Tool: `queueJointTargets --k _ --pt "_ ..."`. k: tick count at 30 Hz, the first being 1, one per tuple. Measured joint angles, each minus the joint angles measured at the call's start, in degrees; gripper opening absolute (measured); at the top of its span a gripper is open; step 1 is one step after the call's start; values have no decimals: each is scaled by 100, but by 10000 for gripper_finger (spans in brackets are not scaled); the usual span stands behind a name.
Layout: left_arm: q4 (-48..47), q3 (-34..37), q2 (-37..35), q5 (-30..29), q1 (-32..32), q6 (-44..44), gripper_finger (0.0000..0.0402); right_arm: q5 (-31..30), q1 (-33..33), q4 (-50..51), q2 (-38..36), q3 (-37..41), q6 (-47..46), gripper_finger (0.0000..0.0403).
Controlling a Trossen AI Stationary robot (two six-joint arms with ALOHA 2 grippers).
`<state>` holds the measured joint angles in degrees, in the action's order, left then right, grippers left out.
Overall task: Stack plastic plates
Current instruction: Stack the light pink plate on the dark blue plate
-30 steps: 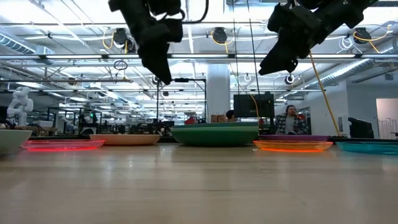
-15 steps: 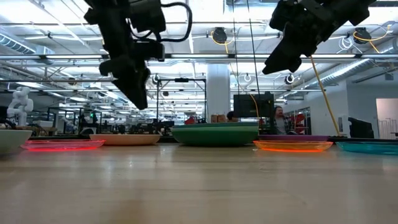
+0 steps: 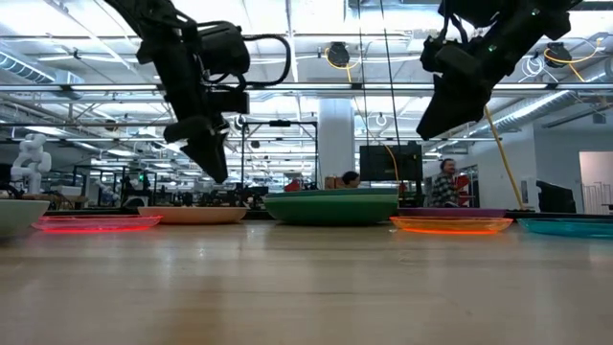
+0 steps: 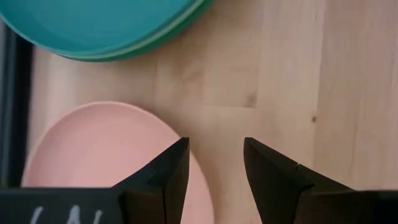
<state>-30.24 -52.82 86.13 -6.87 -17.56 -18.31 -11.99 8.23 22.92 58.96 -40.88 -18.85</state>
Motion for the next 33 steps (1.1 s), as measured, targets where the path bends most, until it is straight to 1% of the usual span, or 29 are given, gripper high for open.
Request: queueJointTargets --k 3,8,10,13,15,19,26,33 --pt "11 0 45 377 -202 -40 159 -15 0 -56 0 0 0 164" --pt "9 0 143 403 -550 -107 159 -24 0 -106 0 0 -45 164" --pt "17 12 200 505 -673 -97 159 -23 -2 -126 0 0 -119 164" --pt "191 250 235 677 -809 -129 159 -108 -2 -258 0 0 -264 164" --pt "436 461 247 682 -858 -108 159 -306 -4 -419 0 0 -304 164" --pt "762 766 243 682 -883 30 159 -454 -2 -694 0 0 -304 164" --pt "1114 1098 243 665 -894 103 159 -470 -2 -837 88 0 -297 164" --pt "1128 1187 245 638 -905 147 157 -470 -2 -832 222 0 -299 164"
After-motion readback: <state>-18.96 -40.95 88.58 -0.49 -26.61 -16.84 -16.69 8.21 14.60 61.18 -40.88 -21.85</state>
